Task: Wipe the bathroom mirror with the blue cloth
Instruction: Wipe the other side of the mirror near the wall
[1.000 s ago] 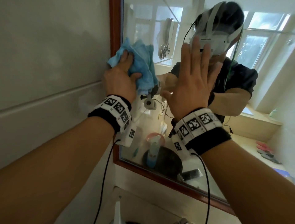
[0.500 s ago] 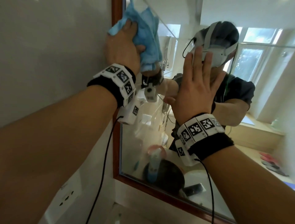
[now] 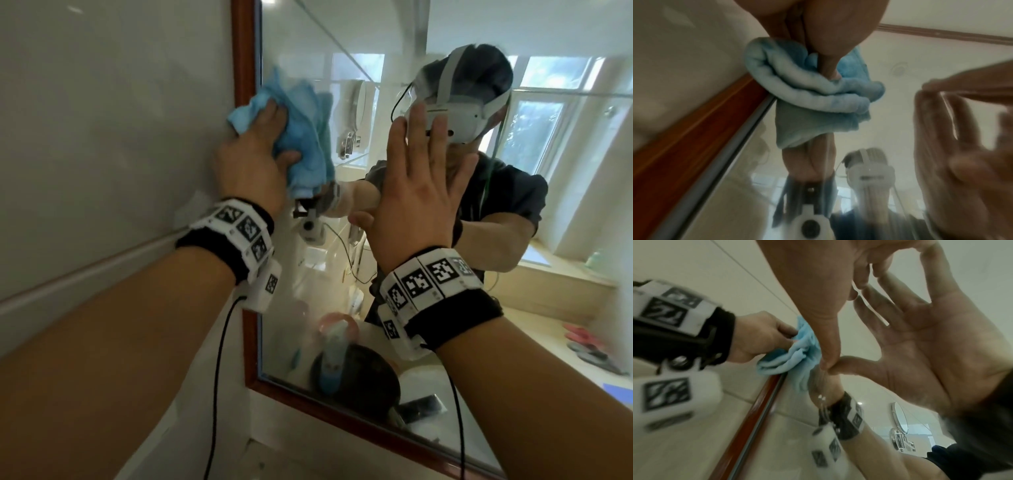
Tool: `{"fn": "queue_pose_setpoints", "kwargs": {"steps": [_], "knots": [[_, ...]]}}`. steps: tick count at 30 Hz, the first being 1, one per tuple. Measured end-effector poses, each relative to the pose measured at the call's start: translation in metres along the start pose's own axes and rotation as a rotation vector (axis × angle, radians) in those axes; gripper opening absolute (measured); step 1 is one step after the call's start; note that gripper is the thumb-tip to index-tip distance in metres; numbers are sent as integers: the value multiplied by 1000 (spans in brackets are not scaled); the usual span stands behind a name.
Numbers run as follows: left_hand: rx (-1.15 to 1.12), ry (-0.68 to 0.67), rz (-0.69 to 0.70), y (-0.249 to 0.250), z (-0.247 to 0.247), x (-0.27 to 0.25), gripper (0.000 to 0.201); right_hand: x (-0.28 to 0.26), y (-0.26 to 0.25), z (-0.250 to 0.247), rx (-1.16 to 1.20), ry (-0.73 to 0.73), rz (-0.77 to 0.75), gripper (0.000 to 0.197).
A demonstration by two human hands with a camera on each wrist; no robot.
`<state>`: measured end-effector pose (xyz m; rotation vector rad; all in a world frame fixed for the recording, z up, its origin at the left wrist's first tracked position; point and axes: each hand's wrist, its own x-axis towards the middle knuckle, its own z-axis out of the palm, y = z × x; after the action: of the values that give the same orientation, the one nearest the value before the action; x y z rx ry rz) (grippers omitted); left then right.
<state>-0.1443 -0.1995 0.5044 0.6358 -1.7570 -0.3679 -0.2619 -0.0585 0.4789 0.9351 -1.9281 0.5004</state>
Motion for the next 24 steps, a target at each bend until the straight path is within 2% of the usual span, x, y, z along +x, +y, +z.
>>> {"fn": "queue_pose_setpoints", "kwargs": {"steps": [2, 5, 8, 11, 16, 20, 22, 24], "knots": [[-30, -55, -45, -16, 6, -18, 49, 0, 0, 1, 4, -5, -2, 116], [157, -98, 15, -31, 12, -40, 55, 0, 2, 4, 0, 8, -8, 116], [89, -149, -78, -39, 16, -65, 57, 1, 2, 8, -23, 36, -2, 111], [69, -145, -72, -43, 19, -71, 62, 1, 1, 8, -29, 29, -1, 112], [-71, -70, -76, -45, 29, -70, 65, 2, 0, 8, -17, 1, -7, 114], [-99, -76, -91, -33, 25, -58, 63, 2, 0, 10, -31, 26, 2, 108], [-166, -77, -95, -21, 20, -44, 59, 1, 1, 8, -10, -2, -13, 110], [-325, -56, -160, -5, 14, -23, 48, 0, 2, 5, 7, -27, -27, 111]]}}
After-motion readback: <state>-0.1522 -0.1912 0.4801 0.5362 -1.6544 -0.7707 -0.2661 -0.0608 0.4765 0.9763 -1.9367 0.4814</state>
